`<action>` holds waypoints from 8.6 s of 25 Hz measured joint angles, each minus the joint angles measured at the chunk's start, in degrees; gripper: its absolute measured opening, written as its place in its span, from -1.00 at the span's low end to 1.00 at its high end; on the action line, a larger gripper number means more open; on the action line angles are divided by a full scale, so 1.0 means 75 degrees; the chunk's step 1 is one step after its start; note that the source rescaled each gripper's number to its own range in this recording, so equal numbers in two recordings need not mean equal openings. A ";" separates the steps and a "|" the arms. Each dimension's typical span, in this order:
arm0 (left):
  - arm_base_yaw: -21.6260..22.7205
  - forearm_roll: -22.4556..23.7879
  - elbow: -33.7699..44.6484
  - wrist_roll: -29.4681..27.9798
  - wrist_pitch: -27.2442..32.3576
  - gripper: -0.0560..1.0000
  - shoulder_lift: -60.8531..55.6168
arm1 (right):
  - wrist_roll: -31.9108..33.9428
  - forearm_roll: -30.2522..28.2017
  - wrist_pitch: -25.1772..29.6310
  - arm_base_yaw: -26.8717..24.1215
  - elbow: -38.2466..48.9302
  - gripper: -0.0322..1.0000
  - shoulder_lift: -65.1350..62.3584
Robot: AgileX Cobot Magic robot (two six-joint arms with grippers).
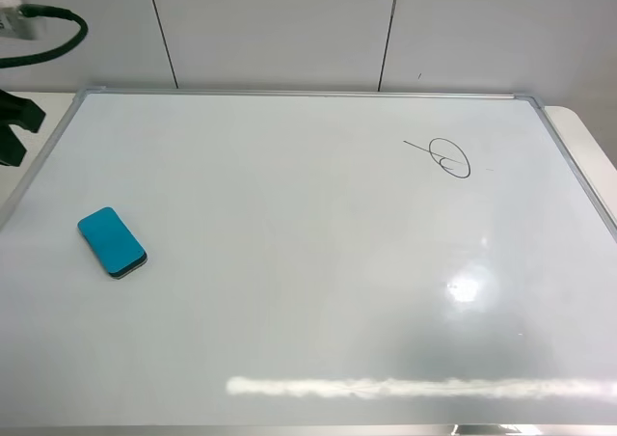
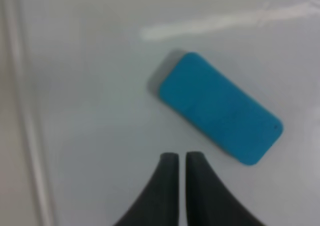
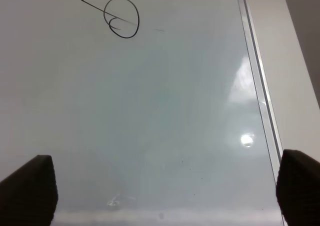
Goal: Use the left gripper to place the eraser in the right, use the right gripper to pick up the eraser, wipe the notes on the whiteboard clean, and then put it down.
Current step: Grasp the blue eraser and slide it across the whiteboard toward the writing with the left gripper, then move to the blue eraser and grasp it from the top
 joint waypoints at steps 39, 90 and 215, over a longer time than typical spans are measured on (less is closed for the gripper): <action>-0.0938 0.0349 0.1584 -0.0364 -0.3709 -0.89 0.2802 | 0.0000 0.0000 0.0000 0.0000 0.0000 0.48 0.0000; -0.6491 0.0477 -0.6058 -0.3309 -0.1304 -0.89 0.7357 | 0.0000 0.0000 0.0000 0.0000 0.0000 0.48 0.0000; 0.0324 0.0749 0.3133 -0.1560 0.1660 1.00 -1.0284 | 0.0000 0.0000 0.0000 0.0000 0.0000 0.48 0.0000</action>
